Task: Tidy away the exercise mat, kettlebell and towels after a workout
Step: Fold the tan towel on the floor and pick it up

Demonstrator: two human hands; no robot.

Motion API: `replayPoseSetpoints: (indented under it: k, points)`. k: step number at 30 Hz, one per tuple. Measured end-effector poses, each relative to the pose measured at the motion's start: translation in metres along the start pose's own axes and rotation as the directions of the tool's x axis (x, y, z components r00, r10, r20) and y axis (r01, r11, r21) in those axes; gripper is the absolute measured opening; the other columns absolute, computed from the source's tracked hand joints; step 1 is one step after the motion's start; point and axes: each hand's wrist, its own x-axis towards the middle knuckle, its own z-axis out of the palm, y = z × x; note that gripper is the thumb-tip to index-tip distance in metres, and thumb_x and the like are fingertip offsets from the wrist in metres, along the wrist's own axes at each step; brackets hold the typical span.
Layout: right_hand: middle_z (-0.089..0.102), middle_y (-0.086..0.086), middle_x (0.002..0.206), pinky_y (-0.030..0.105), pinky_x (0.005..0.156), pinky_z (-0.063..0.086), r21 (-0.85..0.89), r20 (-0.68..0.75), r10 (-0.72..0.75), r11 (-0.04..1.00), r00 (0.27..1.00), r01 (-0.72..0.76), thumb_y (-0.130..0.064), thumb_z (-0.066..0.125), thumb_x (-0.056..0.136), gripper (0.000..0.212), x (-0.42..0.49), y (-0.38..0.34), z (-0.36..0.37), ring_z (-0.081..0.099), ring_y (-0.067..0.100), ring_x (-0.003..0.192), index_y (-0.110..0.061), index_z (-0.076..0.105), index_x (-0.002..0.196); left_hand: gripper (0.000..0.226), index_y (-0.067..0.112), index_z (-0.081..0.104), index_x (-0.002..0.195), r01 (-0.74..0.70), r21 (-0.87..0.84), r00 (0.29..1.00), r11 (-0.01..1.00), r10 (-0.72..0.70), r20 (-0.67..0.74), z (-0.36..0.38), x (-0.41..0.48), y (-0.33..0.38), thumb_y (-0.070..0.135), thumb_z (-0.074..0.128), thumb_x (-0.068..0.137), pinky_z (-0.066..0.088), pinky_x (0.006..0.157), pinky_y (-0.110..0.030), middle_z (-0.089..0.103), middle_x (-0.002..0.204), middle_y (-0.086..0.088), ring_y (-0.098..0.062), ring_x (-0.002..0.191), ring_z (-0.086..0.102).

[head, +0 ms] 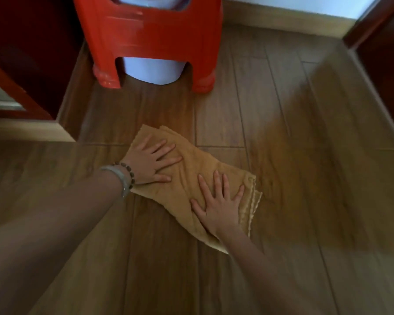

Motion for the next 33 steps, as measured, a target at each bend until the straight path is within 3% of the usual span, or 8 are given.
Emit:
replayPoseSetpoints:
  k: [4, 6, 11, 15, 22, 29, 33]
  points:
    - [-0.021, 0.000, 0.156, 0.066, 0.105, -0.015, 0.026, 0.101, 0.125, 0.991, 0.987, -0.128, -0.072, 0.002, 0.081, 0.068, -0.009, 0.015, -0.005, -0.021, 0.025, 0.142, -0.046, -0.025, 0.138, 0.077, 0.042, -0.037, 0.132, -0.110, 0.055, 0.994, 0.992, 0.108, 0.027, -0.011, 0.018, 0.006, 0.074, -0.030, 0.062, -0.012, 0.114, -0.049, -0.022, 0.156, 0.001, -0.024, 0.145, -0.014]
    - [-0.023, 0.000, 0.155, 0.066, 0.105, -0.014, 0.017, 0.126, 0.164, 0.986, 0.978, -0.168, -0.073, -0.001, 0.079, 0.067, -0.016, 0.043, -0.007, -0.022, 0.024, 0.142, -0.047, -0.028, 0.135, 0.076, 0.043, -0.035, 0.134, -0.162, 0.027, 0.987, 0.986, 0.163, -0.012, -0.015, 0.036, 0.022, 0.075, -0.027, 0.065, -0.011, 0.116, -0.048, -0.021, 0.157, 0.002, -0.024, 0.145, -0.015]
    - [-0.023, -0.001, 0.155, 0.065, 0.107, -0.011, -0.012, 0.131, 0.242, 0.970, 0.961, -0.243, -0.076, -0.008, 0.073, 0.070, -0.038, 0.143, -0.012, -0.019, 0.023, 0.142, -0.049, -0.029, 0.135, 0.072, 0.043, -0.022, 0.142, -0.224, -0.048, 0.974, 0.973, 0.222, -0.039, -0.046, 0.100, 0.099, 0.072, 0.001, 0.080, -0.013, 0.115, -0.045, -0.023, 0.156, 0.002, -0.023, 0.143, -0.020]
    - [-0.027, -0.003, 0.154, 0.064, 0.108, -0.010, -0.048, 0.145, 0.178, 0.984, 0.973, -0.173, -0.080, -0.021, 0.065, 0.075, -0.031, 0.226, -0.022, -0.020, 0.021, 0.142, -0.050, -0.033, 0.132, 0.067, 0.044, -0.024, 0.138, -0.197, -0.100, 0.980, 0.975, 0.193, -0.051, -0.064, 0.141, 0.155, 0.071, 0.009, 0.086, -0.014, 0.115, -0.047, -0.023, 0.156, 0.002, -0.023, 0.143, -0.021]
    - [-0.040, -0.007, 0.145, 0.063, 0.109, -0.009, -0.127, 0.208, -0.049, 0.989, 0.977, 0.077, -0.081, -0.021, 0.065, 0.072, 0.018, 0.343, -0.041, -0.030, 0.013, 0.136, -0.052, -0.036, 0.129, 0.068, 0.041, -0.018, 0.144, -0.030, -0.210, 0.998, 0.977, 0.019, -0.052, -0.080, 0.188, 0.216, 0.069, 0.011, 0.089, -0.010, 0.114, -0.052, -0.022, 0.156, 0.001, -0.024, 0.143, -0.023]
    - [-0.027, -0.003, 0.153, 0.061, 0.105, -0.016, -0.153, 0.228, -0.255, 0.944, 0.940, 0.293, -0.081, -0.012, 0.072, 0.069, 0.075, 0.384, -0.060, -0.023, 0.018, 0.141, -0.053, -0.029, 0.134, 0.069, 0.044, -0.019, 0.141, 0.106, -0.306, 0.988, 0.946, -0.136, -0.078, -0.085, 0.203, 0.233, 0.072, 0.005, 0.083, -0.016, 0.114, -0.049, -0.018, 0.157, 0.004, -0.021, 0.143, -0.021]
    - [-0.024, -0.003, 0.155, 0.060, 0.106, -0.019, -0.129, 0.220, -0.274, 0.943, 0.936, 0.306, -0.081, -0.013, 0.070, 0.070, 0.087, 0.385, -0.064, -0.026, 0.016, 0.140, -0.054, -0.027, 0.133, 0.067, 0.046, -0.023, 0.139, 0.147, -0.313, 0.983, 0.938, -0.174, -0.060, -0.086, 0.204, 0.226, 0.073, -0.001, 0.081, -0.015, 0.115, -0.044, -0.019, 0.157, 0.007, -0.017, 0.143, -0.021]
